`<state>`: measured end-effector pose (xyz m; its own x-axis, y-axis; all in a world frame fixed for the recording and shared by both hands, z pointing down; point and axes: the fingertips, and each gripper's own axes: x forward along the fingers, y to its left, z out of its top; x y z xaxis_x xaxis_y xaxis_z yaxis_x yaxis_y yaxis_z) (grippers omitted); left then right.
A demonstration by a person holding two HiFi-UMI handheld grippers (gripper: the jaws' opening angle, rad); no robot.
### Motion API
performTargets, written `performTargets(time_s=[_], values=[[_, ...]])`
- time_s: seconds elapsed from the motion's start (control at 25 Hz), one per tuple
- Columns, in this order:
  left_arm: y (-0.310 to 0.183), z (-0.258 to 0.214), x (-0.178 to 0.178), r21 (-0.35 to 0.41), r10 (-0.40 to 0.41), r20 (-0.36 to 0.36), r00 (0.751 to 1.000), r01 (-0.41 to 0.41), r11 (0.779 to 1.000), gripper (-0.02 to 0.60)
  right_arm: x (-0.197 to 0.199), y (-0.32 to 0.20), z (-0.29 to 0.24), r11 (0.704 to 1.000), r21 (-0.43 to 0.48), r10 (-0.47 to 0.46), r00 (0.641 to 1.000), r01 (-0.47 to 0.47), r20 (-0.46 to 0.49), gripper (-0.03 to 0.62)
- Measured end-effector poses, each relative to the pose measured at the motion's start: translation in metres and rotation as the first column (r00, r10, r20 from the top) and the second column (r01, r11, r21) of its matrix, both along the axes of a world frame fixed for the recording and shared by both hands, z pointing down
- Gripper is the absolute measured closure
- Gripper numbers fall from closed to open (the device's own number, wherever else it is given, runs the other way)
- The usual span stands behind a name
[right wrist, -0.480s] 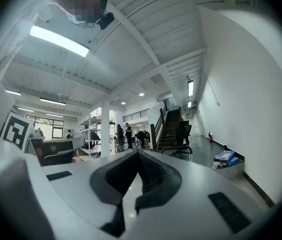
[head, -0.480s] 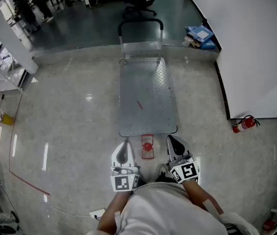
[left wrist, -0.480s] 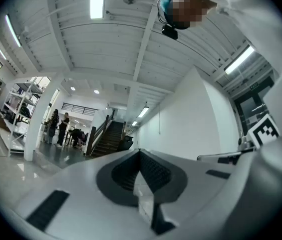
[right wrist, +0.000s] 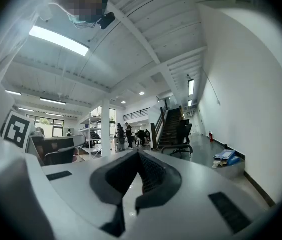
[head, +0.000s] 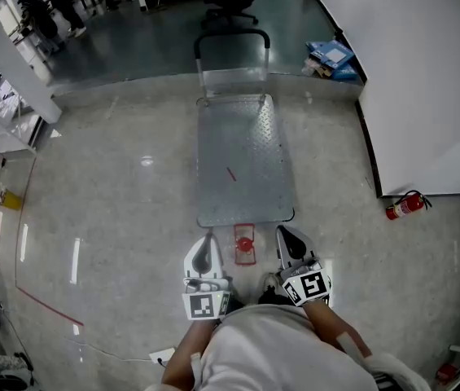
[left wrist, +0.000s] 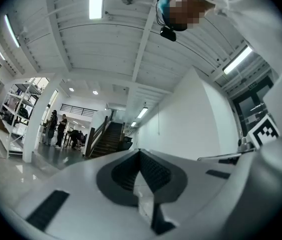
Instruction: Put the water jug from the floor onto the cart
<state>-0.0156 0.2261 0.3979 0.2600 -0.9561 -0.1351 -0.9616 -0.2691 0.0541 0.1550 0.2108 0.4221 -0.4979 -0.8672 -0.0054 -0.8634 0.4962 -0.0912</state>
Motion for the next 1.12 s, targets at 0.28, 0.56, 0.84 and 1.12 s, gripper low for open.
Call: performTargets(time_s=[0.28,0.56,0.84,1.12], values=[[-0.008,0.005,-0.003,-0.007,0.018,0.011,1.000,-0.018,1.000,0.578,-0.008,-0.014,0.031,0.999,-0.047,-0.017,1.000,0.016,-0.022,0.591],[-0.023,0.027,-0.008,-0.056,0.052,0.037,0.998,-0.050,0.997,0.578,-0.030,-0.033,0.124,0.975,-0.217,-0.077,0.987,0.046,-0.137,0.589],[-0.022,0.045,-0.010,-0.089,0.063,0.004,0.998,-0.062,0.994,0.578,-0.058,-0.035,0.257,0.860,-0.500,-0.269,0.926,0.107,-0.264,0.484],[-0.026,0.082,-0.012,-0.125,0.083,-0.005,0.997,-0.083,0.989,0.578,-0.071,-0.013,0.410,0.635,-0.768,-0.522,0.780,0.084,-0.346,0.386]])
